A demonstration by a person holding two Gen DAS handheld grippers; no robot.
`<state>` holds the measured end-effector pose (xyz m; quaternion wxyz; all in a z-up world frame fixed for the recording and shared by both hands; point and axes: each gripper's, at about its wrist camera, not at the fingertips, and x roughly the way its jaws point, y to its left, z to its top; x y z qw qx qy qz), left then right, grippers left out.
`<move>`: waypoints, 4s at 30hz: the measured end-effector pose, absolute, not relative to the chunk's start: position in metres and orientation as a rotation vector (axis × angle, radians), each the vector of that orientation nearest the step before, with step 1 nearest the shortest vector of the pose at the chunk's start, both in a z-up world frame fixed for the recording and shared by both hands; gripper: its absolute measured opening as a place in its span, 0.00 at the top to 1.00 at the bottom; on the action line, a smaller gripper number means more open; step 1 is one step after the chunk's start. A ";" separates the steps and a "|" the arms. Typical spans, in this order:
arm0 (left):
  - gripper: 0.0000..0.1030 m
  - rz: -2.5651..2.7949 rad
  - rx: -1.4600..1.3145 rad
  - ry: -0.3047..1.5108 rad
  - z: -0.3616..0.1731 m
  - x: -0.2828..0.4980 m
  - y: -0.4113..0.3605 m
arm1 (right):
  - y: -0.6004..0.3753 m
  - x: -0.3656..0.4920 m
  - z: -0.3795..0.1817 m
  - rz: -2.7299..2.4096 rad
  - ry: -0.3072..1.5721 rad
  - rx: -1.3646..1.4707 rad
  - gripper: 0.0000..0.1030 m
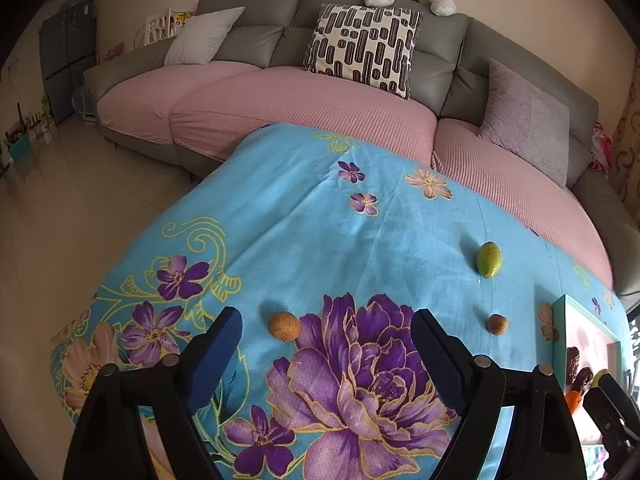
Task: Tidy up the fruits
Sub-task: 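Grasp a small brown round fruit with the left tool while the right tool grasps a tangerine, then carry the brown fruit and the tangerine over the tray with both tools, then open the left tool to release the brown fruit while the right tool releases the tangerine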
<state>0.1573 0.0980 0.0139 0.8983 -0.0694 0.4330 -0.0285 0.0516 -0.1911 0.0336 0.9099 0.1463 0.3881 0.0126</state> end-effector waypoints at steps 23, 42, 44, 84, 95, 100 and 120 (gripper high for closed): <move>0.61 -0.016 -0.196 1.024 -0.055 0.195 0.121 | -0.105 0.089 -0.033 0.232 1.041 0.185 0.38; 0.73 -0.029 -0.168 0.986 -0.050 0.192 0.114 | -0.103 0.093 -0.046 0.255 1.062 0.156 0.64; 0.73 -0.035 -0.163 0.970 -0.044 0.190 0.113 | -0.103 0.093 -0.045 0.260 1.056 0.158 0.65; 0.73 -0.573 0.067 0.871 0.021 0.123 -0.111 | -0.312 0.022 0.000 -0.264 0.809 0.449 0.65; 0.73 -0.715 0.156 0.863 0.031 0.130 -0.206 | -0.372 0.009 0.007 -0.387 0.754 0.517 0.65; 0.73 -0.723 0.177 0.848 0.030 0.141 -0.233 | -0.398 0.013 0.013 -0.444 0.743 0.532 0.64; 0.73 -0.723 0.251 0.932 -0.044 0.153 -0.277 | -0.441 0.028 -0.031 -0.577 0.815 0.569 0.64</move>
